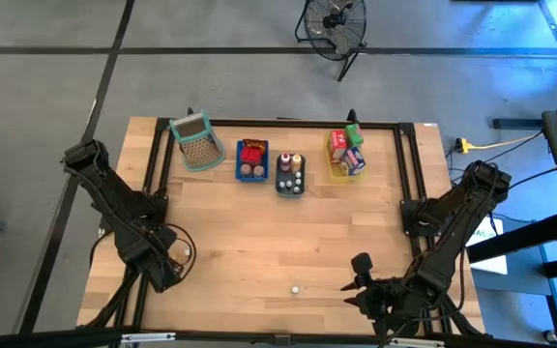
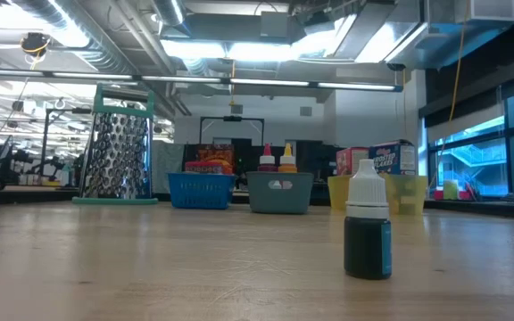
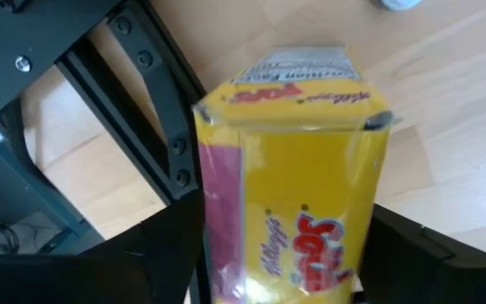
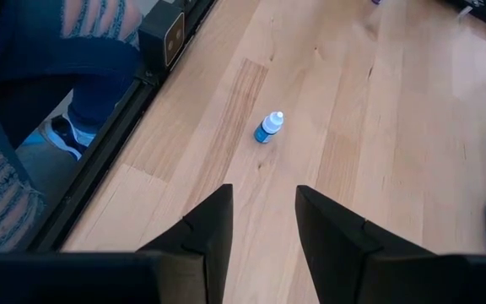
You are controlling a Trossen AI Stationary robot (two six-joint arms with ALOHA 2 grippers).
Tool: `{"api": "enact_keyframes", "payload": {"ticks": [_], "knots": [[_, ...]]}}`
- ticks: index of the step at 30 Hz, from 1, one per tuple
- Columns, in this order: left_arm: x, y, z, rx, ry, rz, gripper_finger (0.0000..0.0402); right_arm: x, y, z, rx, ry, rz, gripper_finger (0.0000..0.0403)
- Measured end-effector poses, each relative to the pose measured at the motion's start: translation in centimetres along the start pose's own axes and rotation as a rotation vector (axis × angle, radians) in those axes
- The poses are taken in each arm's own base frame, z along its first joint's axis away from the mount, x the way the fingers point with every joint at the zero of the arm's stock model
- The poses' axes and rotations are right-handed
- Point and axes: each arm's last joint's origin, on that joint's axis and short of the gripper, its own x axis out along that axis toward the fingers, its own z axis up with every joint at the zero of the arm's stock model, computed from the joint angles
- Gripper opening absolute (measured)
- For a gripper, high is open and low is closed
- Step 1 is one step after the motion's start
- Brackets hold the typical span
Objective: Pick & Place Kitchen Items
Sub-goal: Put the yellow cereal box into the yellow bin
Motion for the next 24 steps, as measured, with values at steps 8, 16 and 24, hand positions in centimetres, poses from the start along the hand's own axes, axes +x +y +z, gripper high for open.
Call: {"api": "enact_keyframes", "payload": {"ticks": [8, 16, 24], "knots": [[0.0, 0.0, -0.1, 0.011, 0.010, -0.003, 0.0187, 0.0, 0.0, 0.0, 0.000, 0.000, 0.000, 0.0133], [-0.6, -0.2, -0.4, 0.025, 0.093, -0.037, 0.0116, 0.0, 0.0, 0.0, 0.012, -0.001, 0.000, 0.0133], [-3.7, -0.5, -0.9, -0.012, 0.134, -0.144, 0.0106, 0.0, 0.0, 0.1, 0.018, -0.009, 0.001, 0.0133]]}}
